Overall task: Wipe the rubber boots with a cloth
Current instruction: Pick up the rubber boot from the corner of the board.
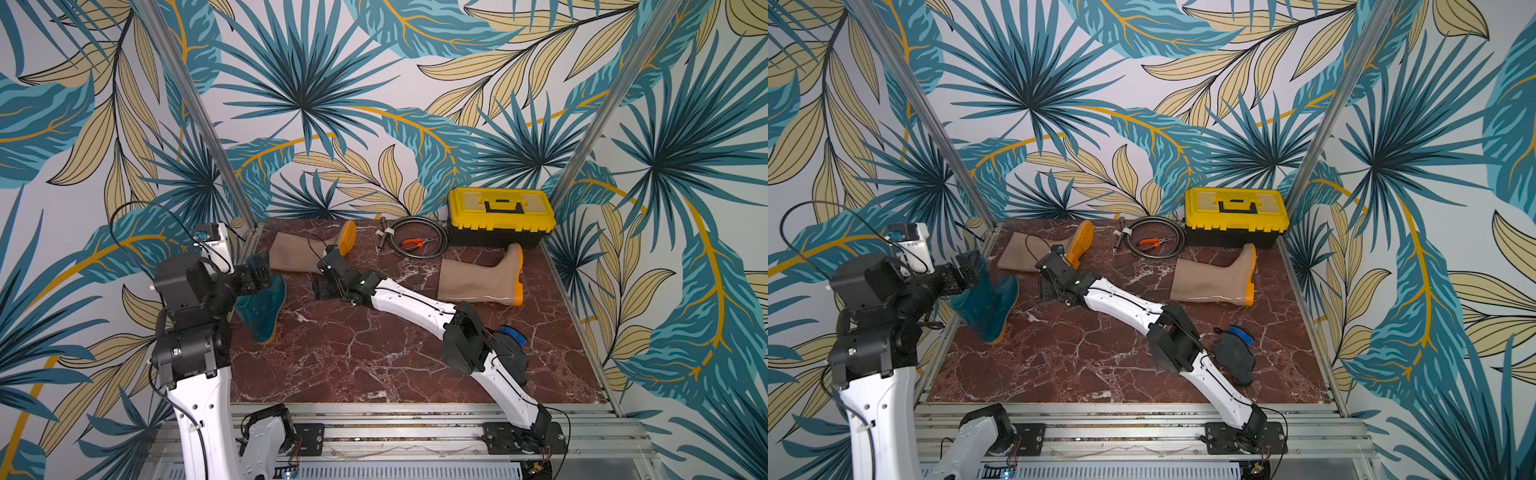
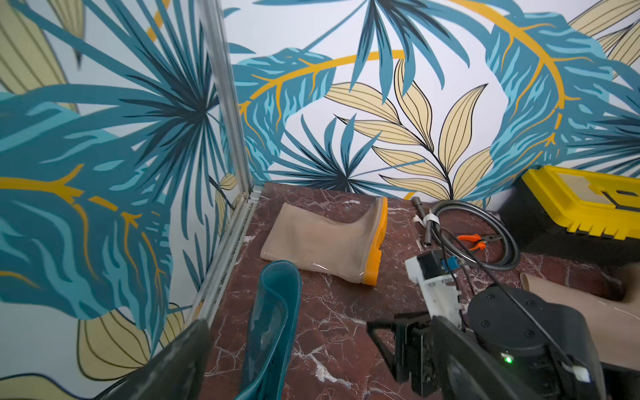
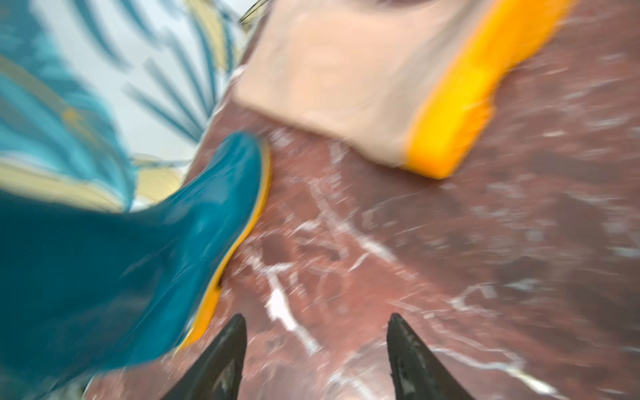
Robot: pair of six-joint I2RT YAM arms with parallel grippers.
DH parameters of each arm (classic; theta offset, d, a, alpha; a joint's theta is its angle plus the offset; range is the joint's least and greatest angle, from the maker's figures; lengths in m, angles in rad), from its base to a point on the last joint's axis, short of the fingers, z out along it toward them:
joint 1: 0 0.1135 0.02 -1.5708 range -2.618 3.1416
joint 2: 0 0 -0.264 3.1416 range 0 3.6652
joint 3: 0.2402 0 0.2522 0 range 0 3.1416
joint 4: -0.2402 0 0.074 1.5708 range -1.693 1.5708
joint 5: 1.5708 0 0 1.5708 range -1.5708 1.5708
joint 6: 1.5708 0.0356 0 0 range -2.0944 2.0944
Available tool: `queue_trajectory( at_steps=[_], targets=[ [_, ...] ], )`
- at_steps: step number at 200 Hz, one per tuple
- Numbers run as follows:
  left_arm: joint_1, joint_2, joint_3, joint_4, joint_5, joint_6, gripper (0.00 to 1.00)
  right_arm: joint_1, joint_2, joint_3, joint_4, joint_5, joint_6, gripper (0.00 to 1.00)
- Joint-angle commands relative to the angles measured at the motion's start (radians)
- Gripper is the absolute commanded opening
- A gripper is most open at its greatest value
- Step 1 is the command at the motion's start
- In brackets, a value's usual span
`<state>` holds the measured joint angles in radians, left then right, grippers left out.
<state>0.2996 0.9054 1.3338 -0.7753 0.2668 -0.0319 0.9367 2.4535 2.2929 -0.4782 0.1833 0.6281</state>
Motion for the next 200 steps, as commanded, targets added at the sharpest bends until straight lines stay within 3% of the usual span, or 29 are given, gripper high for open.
queue_trajectory(
  at_steps=[1, 36, 68, 96, 119, 134, 149, 172, 200],
  targets=[
    [-0.102, 0.070, 0.052, -0.004, -0.001, 0.051, 0.99, -0.051, 0.030, 0.008, -0.050, 0.129, 0.054, 0.68],
    [-0.335, 0.277, 0.172, -0.004, -0.091, 0.039, 1.00, -0.099, 0.081, 0.072, -0.070, 0.074, 0.115, 0.69],
    [-0.460, 0.544, 0.312, -0.003, -0.174, -0.022, 0.99, -0.115, -0.144, -0.259, 0.062, 0.161, 0.083, 0.71],
    [-0.491, 0.817, 0.451, -0.003, -0.169, -0.092, 0.96, -0.176, -0.374, -0.627, 0.200, 0.178, 0.088, 0.71],
    [-0.497, 1.023, 0.563, -0.004, -0.241, -0.084, 0.96, -0.197, -0.527, -0.820, 0.234, 0.195, 0.064, 0.71],
    [-0.488, 1.123, 0.624, -0.007, -0.315, -0.059, 0.97, -0.197, -0.606, -0.897, 0.234, 0.211, 0.033, 0.72],
    [-0.454, 1.193, 0.668, -0.008, -0.318, -0.069, 0.97, -0.198, -0.675, -0.963, 0.233, 0.217, 0.015, 0.72],
    [-0.413, 1.285, 0.716, -0.007, -0.241, -0.080, 0.97, -0.200, -0.753, -1.039, 0.236, 0.233, -0.002, 0.73],
    [-0.428, 1.373, 0.742, -0.006, -0.158, -0.051, 0.97, -0.204, -0.803, -1.087, 0.251, 0.235, -0.007, 0.73]
  ],
)
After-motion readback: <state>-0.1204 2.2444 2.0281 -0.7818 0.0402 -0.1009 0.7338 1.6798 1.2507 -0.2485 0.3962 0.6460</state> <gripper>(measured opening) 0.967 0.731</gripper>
